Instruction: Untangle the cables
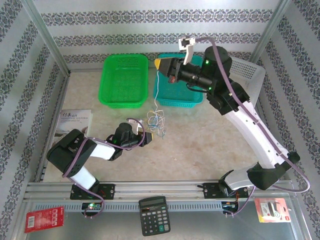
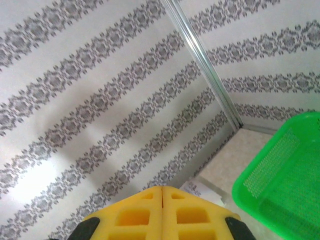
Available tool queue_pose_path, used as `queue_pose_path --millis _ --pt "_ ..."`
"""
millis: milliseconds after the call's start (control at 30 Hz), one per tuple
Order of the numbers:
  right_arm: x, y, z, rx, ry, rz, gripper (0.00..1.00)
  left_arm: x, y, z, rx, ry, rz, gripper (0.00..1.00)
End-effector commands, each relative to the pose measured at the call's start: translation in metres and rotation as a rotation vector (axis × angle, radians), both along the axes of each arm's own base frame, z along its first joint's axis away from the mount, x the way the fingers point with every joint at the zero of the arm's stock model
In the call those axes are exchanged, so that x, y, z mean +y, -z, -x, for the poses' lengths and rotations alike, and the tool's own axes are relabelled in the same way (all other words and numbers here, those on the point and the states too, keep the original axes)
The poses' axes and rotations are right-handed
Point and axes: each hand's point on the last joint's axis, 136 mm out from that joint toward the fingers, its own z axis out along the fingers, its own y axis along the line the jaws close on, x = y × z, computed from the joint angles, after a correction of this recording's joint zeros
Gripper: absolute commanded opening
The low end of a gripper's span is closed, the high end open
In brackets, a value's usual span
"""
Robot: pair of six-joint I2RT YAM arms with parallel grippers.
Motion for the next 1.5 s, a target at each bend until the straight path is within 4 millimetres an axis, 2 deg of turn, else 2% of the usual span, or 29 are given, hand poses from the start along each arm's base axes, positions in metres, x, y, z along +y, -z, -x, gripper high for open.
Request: queue_pose_path --millis 0,133,200,367,533,667,767,1100,1233,1367,1467 --pt "-0.001 -0.024 0.009 -0.029 -0.048 -0.054 0.0 -0.008 -0.012 0.001 -0.037 0.016 0.065 0.36" --pt "-0.001 -0.002 0.005 -0.001 -0.026 -0.023 0.0 -0.007 -0.019 0.003 -0.042 0.009 0.088 0.39" --pt "-0.003 0.014 0.002 0.018 -0.006 -0.007 0.0 -0.005 -0.024 0.005 -0.049 0.004 0.089 0.44" --pt "-0.008 0.05 -0.007 0.068 0.024 0.023 0.0 0.005 -0.045 0.012 -0.085 -0.01 0.069 0.66" --pt "-0.006 0.071 -0.008 0.101 0.02 0.039 0.0 0.014 -0.072 0.02 -0.149 -0.004 0.038 0.79" --pt "-0.001 0.08 -0.007 0.117 0.003 0.043 0.0 0.011 -0.096 0.019 -0.203 0.035 0.014 0.84" --pt "0.005 0.079 -0.003 0.113 -0.014 0.044 0.0 0.004 -0.104 0.015 -0.217 0.067 0.005 0.86" --pt "0.027 0.078 0.016 0.109 -0.084 0.054 0.0 -0.02 -0.114 -0.013 -0.259 0.097 0.008 0.87" --pt "0.036 0.079 0.021 0.111 -0.104 0.057 0.0 -0.031 -0.111 -0.02 -0.259 0.117 0.022 0.87" --pt "0.043 0.073 0.028 0.1 -0.128 0.05 0.0 -0.039 -0.099 -0.024 -0.237 0.119 0.037 0.81" --pt "0.044 0.062 0.031 0.085 -0.137 0.035 0.0 -0.04 -0.084 -0.026 -0.209 0.111 0.046 0.66"
